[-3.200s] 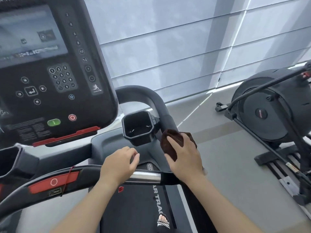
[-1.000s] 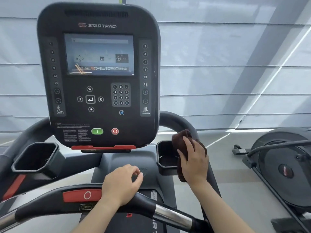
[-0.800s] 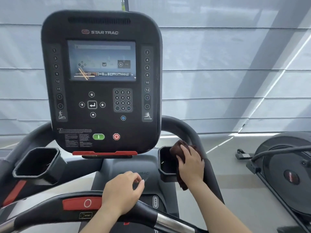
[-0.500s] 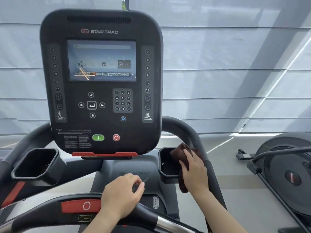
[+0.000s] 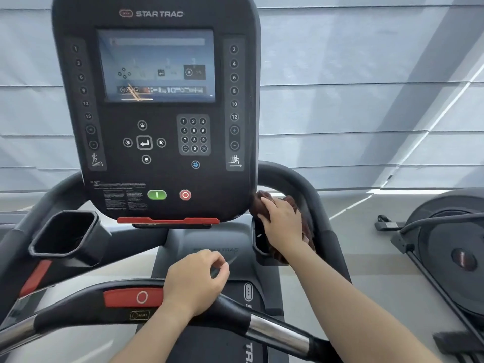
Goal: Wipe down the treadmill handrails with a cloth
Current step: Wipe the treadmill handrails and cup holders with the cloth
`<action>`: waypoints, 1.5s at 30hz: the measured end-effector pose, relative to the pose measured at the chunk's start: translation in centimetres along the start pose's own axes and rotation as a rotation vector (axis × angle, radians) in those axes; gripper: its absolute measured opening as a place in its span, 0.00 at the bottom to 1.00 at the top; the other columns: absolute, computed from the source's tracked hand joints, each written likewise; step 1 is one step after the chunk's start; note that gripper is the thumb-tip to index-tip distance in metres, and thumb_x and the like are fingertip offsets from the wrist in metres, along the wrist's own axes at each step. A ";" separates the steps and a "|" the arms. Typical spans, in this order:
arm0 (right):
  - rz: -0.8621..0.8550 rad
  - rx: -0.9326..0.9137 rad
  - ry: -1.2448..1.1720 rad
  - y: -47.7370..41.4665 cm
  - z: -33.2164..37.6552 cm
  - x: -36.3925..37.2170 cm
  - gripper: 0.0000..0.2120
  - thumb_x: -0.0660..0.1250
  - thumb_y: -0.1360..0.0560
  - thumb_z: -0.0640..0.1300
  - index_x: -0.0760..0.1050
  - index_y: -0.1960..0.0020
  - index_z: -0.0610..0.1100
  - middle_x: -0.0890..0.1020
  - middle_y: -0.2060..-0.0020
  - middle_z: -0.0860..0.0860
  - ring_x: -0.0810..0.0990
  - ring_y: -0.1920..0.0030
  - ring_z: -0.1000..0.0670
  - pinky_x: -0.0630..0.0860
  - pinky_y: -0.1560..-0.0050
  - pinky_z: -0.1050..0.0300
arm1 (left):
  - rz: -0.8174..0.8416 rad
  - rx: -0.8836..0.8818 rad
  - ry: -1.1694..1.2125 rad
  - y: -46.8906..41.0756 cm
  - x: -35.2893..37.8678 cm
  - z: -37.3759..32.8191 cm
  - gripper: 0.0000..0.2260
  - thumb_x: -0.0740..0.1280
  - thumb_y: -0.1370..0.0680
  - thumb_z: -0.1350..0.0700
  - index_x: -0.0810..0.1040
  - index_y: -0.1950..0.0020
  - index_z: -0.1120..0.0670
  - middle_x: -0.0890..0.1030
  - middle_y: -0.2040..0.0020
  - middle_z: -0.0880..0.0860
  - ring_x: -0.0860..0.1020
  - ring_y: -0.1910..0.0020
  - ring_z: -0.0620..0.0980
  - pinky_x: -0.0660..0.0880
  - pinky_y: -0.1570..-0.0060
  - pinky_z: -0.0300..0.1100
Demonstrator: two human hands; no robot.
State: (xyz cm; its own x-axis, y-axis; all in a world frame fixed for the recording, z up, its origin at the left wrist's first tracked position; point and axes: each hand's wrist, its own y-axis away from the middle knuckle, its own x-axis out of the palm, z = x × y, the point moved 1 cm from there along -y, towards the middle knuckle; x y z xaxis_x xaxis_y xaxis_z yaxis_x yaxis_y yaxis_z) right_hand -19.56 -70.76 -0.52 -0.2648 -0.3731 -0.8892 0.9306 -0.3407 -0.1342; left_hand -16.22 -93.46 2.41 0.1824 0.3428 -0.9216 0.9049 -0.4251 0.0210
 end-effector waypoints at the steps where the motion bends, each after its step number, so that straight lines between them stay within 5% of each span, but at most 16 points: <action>1: 0.023 -0.012 0.031 -0.2 -0.1 0.2 0.18 0.60 0.22 0.50 0.68 0.32 0.53 0.75 0.38 0.48 0.70 0.38 0.45 0.65 0.37 0.43 | -0.001 0.000 0.003 0.0 0.0 0.0 0.10 0.54 0.29 0.40 0.72 0.60 0.41 0.76 0.62 0.38 0.73 0.61 0.39 0.64 0.68 0.36; 10: 0.037 0.164 -0.014 0.1 -3.5 -3.1 0.18 0.60 0.21 0.50 0.68 0.32 0.50 0.77 0.40 0.45 0.75 0.42 0.41 0.73 0.44 0.43 | -0.018 0.009 0.013 0.2 -0.2 0.1 0.12 0.52 0.30 0.39 0.72 0.60 0.42 0.75 0.63 0.39 0.72 0.61 0.40 0.59 0.68 0.32; 20: -0.053 0.006 -0.161 4.9 2.2 -2.5 0.19 0.62 0.23 0.49 0.69 0.33 0.50 0.76 0.38 0.48 0.73 0.40 0.44 0.72 0.43 0.44 | -0.026 0.019 0.023 0.1 0.0 0.2 0.13 0.52 0.30 0.38 0.73 0.60 0.40 0.76 0.63 0.37 0.73 0.60 0.39 0.62 0.68 0.34; 29: 0.163 -0.060 0.168 6.1 4.0 1.9 0.21 0.58 0.22 0.57 0.63 0.31 0.55 0.62 0.27 0.44 0.71 0.38 0.38 0.70 0.44 0.42 | -0.041 0.049 0.007 0.4 -0.1 0.2 0.14 0.52 0.29 0.39 0.75 0.58 0.42 0.77 0.61 0.38 0.74 0.60 0.40 0.63 0.69 0.35; 38: 0.154 -0.068 0.104 5.0 4.0 1.3 0.22 0.59 0.23 0.57 0.64 0.31 0.52 0.68 0.33 0.45 0.75 0.46 0.40 0.75 0.51 0.47 | -0.044 0.054 0.005 0.3 -0.1 0.3 0.14 0.53 0.28 0.39 0.75 0.56 0.42 0.78 0.59 0.39 0.74 0.59 0.40 0.63 0.68 0.37; 45: 0.080 -0.331 0.232 8.4 1.9 -0.2 0.18 0.68 0.27 0.53 0.75 0.38 0.49 0.78 0.40 0.44 0.79 0.49 0.37 0.75 0.55 0.43 | -0.034 0.049 0.022 0.4 -0.3 0.2 0.13 0.54 0.28 0.40 0.75 0.57 0.42 0.77 0.60 0.39 0.73 0.60 0.40 0.61 0.69 0.34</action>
State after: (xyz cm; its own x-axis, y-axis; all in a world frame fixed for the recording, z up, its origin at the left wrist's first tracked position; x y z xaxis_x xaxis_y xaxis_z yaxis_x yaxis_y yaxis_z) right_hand -12.21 -75.20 -0.64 -0.1590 -0.1694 -0.9726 0.9871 -0.0085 -0.1599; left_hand -16.03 -93.87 2.61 0.1607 0.3756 -0.9127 0.8910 -0.4531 -0.0296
